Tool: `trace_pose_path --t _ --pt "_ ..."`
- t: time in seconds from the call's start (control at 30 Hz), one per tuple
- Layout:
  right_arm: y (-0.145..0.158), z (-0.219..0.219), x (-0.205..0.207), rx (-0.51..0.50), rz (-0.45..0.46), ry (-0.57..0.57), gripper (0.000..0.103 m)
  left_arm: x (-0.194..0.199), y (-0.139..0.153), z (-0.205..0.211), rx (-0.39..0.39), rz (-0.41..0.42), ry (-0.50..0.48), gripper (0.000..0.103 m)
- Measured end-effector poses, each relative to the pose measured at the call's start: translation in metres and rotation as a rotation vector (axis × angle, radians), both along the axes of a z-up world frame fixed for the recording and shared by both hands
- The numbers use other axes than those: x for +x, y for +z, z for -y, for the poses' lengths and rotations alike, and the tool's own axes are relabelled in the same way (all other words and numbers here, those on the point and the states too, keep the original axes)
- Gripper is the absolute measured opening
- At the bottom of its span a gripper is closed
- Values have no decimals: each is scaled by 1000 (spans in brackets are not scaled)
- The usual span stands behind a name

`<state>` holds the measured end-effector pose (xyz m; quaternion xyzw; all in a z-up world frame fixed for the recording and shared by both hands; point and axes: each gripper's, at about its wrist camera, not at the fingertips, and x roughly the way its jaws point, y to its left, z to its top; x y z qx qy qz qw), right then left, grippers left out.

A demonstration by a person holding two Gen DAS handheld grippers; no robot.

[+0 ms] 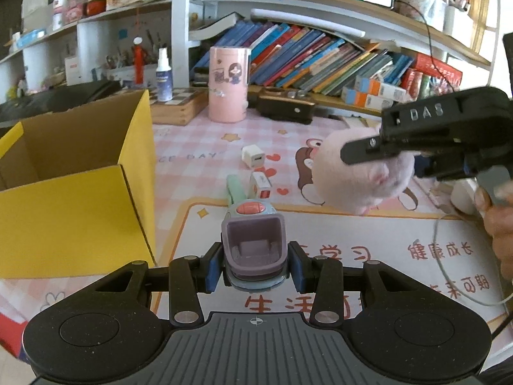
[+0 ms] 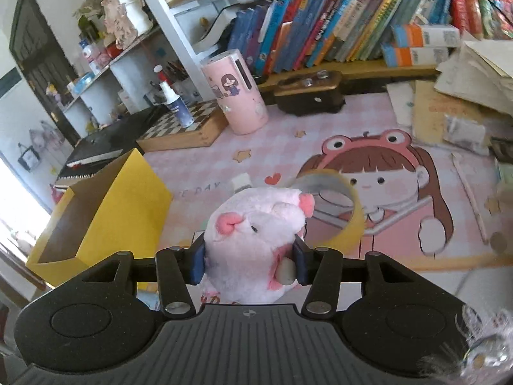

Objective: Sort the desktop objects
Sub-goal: 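Carry the toy car with the left tool while the right tool carries the pig over the box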

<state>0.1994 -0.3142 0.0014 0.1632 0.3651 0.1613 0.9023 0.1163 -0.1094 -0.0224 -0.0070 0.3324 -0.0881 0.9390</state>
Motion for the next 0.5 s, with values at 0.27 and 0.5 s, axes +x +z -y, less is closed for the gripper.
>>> trace_pose_path --t 0.27,0.5 --pt "4 -18 -34 -58 55 -33 48 -9 5 -13 -11 31 -43 41" --pt "19 -37 -63 -158 189 -100 48 -26 13 -37 -35 73 -36 41"
